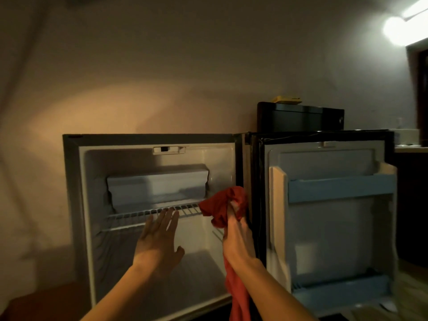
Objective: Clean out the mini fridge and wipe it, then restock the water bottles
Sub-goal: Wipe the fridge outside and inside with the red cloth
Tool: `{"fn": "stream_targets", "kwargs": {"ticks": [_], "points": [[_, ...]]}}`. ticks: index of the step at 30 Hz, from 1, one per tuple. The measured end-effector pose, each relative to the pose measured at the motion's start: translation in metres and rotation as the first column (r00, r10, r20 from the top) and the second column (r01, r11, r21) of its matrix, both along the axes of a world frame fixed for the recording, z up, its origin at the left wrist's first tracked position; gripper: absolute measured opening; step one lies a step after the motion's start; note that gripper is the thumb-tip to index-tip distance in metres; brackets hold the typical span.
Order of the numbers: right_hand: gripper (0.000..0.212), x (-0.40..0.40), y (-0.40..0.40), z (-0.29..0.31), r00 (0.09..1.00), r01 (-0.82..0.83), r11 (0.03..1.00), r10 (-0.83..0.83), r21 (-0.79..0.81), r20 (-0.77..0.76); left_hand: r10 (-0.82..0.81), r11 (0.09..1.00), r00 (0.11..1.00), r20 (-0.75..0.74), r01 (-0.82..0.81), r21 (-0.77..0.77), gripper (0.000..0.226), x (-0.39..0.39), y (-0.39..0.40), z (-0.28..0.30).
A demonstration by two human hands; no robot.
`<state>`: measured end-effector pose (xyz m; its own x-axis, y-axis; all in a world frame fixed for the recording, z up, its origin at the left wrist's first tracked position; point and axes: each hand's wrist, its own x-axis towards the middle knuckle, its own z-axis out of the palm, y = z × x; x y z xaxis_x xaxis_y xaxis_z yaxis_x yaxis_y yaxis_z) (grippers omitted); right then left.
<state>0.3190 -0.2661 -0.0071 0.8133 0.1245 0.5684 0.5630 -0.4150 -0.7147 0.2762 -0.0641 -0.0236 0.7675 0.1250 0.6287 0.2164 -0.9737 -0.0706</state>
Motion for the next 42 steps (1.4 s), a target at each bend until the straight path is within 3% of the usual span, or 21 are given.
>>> {"fn": "stream_targets", "kwargs": {"ticks": [2,4,7,10,16,20,22,24,26,27,30,34,36,37,40,42], "points": [[0.024,-0.003,0.003,-0.004,0.997,0.018,1.000,-0.017,-0.015,0.079,-0.017,1.000,1.000,0.021,0.017,-0.018,0.099,-0.002,-0.006,0.002],[0.034,-0.001,0.005,-0.005,0.998,0.001,1.000,0.000,-0.010,0.059,0.006,1.000,1.000,-0.020,-0.006,-0.030,0.097,-0.006,-0.011,0.006],[0.069,-0.007,0.004,0.005,0.999,-0.016,0.993,0.013,-0.113,-0.032,0.007,0.999,0.999,-0.046,-0.009,-0.053,0.097,-0.008,-0.014,0.009],[0.089,-0.007,0.005,0.029,0.993,0.083,0.975,-0.062,-0.206,0.104,0.008,0.998,0.999,-0.053,-0.011,-0.062,0.099,-0.010,-0.015,0.011],[0.087,0.005,0.006,0.020,0.989,0.144,0.948,-0.134,-0.284,0.055,0.015,0.998,0.998,-0.064,-0.019,-0.060,0.098,-0.007,-0.014,0.009],[0.048,-0.002,-0.001,-0.006,0.999,0.026,0.985,-0.022,-0.170,0.028,0.011,0.997,0.996,-0.084,-0.018,-0.082,0.097,-0.009,-0.015,0.009],[0.041,-0.013,-0.005,-0.019,0.999,0.024,0.987,-0.028,-0.156,-0.018,0.010,0.996,0.995,-0.098,-0.019,-0.088,0.096,-0.009,-0.017,0.010],[0.056,-0.007,-0.003,-0.042,0.983,-0.043,0.993,0.022,-0.111,-0.184,0.011,0.995,0.995,-0.100,-0.020,-0.096,0.096,-0.009,-0.018,0.009],[0.079,-0.006,-0.005,-0.061,0.967,-0.019,0.969,-0.045,-0.248,-0.250,0.008,0.994,0.996,-0.090,-0.018,-0.108,0.097,-0.009,-0.016,0.007],[0.078,-0.012,-0.005,-0.067,0.964,-0.029,0.968,-0.039,-0.250,-0.261,0.004,0.994,0.996,-0.089,-0.014,-0.113,0.098,-0.010,-0.016,0.005],[0.049,-0.029,-0.004,-0.079,0.955,-0.080,0.989,0.041,-0.122,-0.294,-0.011,0.992,0.997,-0.082,0.001,-0.124,0.100,-0.012,-0.015,-0.002],[0.092,-0.017,0.000,-0.104,0.927,-0.049,0.969,-0.047,-0.244,-0.372,-0.003,0.999,0.998,-0.058,0.000,-0.052,0.098,-0.016,-0.014,-0.002],[0.078,-0.019,0.006,-0.095,0.915,-0.096,0.995,0.084,-0.010,-0.395,0.016,1.000,0.999,-0.042,-0.016,0.003,0.097,-0.016,-0.014,0.000],[0.074,-0.017,0.007,-0.090,0.932,-0.108,0.994,0.110,0.025,-0.345,0.022,1.000,0.999,-0.039,-0.022,0.002,0.098,-0.016,-0.015,0.001],[0.095,-0.001,0.007,-0.073,0.980,-0.041,0.999,0.040,-0.003,-0.194,0.037,0.998,0.998,-0.042,-0.038,-0.046,0.099,-0.014,-0.022,-0.002],[0.083,0.010,0.008,-0.065,0.986,-0.051,0.998,0.045,-0.035,-0.162,0.038,0.998,0.999,-0.028,-0.040,-0.056,0.100,-0.012,-0.024,-0.004]]}}
